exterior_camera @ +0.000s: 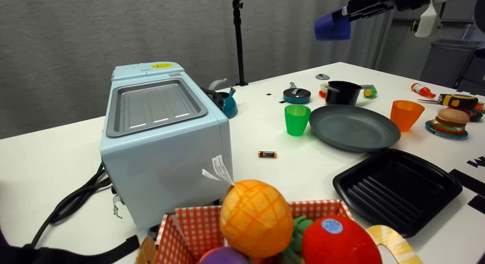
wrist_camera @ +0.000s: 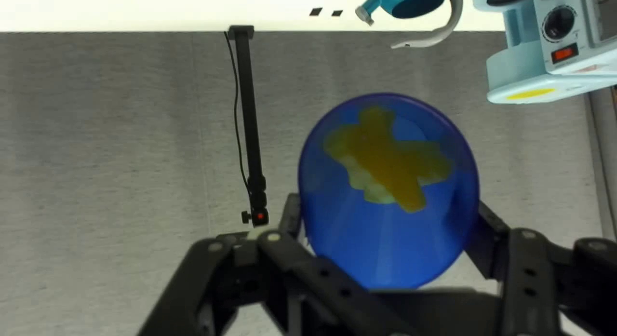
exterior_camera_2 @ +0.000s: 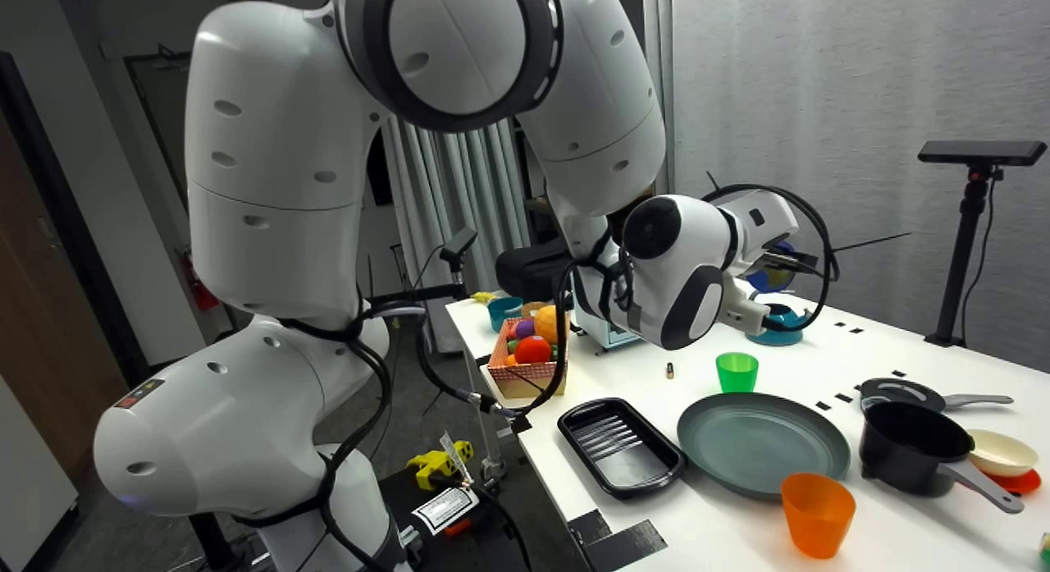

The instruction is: Pour the contents in the dark blue cup onto the grey plate, put the dark blue cup inside the green cup

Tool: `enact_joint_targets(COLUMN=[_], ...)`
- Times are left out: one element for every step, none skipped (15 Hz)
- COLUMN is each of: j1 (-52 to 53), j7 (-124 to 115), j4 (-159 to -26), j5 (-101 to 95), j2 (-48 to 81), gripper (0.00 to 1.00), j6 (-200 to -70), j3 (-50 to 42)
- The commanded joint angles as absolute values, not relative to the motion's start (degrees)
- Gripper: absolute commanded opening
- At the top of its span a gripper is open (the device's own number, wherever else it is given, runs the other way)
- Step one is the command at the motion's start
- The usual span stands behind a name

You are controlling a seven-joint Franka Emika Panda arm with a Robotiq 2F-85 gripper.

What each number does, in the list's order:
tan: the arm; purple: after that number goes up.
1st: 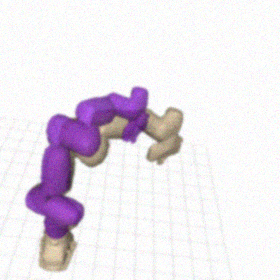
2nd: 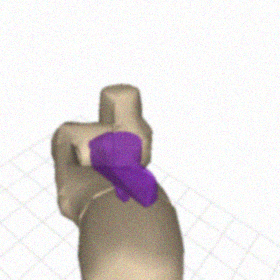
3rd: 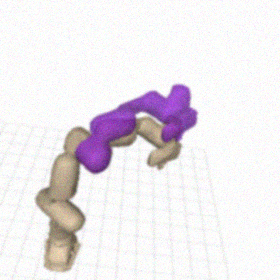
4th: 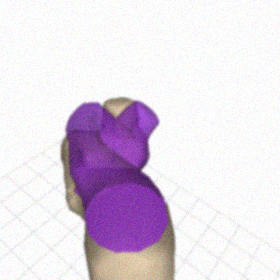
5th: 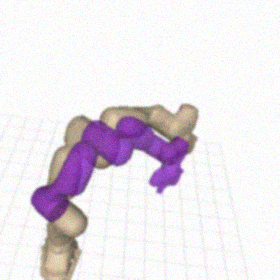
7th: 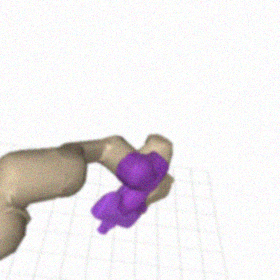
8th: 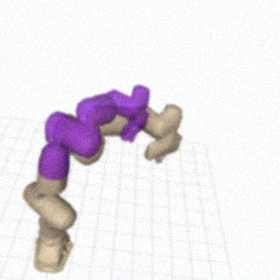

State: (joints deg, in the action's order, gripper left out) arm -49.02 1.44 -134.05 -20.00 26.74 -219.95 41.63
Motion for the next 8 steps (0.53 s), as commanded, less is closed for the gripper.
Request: enact_joint_targets(j1=[-50.4,-50.6,-43.8,-42.7,-40.6,-38.2,-35.8,-33.6], j7=[1.5,1.3,-5.1,-5.9,-7.9,-9.6,-11.2,-12.3], j4=[-133.8,-133.6,-132.8,-132.6,-132.2,-131.9,-131.4,-131.1], j5=[-25.0,-25.8,-29.4,-30.6,-31.9,-32.8,-33.4,-33.7], j2=[29.3,29.7,27.4,27.4,27.4,27.3,27.4,27.5], gripper=[0.53,0.53,0.53,0.53,0.53,0.53,0.53,0.53], j6=[-227.4,-229.0,-231.7,-233.8,-236.4,-238.8,-241.3,-243.2], j3=[42.2,42.1,33.7,31.9,28.8,25.5,22.3,19.4])
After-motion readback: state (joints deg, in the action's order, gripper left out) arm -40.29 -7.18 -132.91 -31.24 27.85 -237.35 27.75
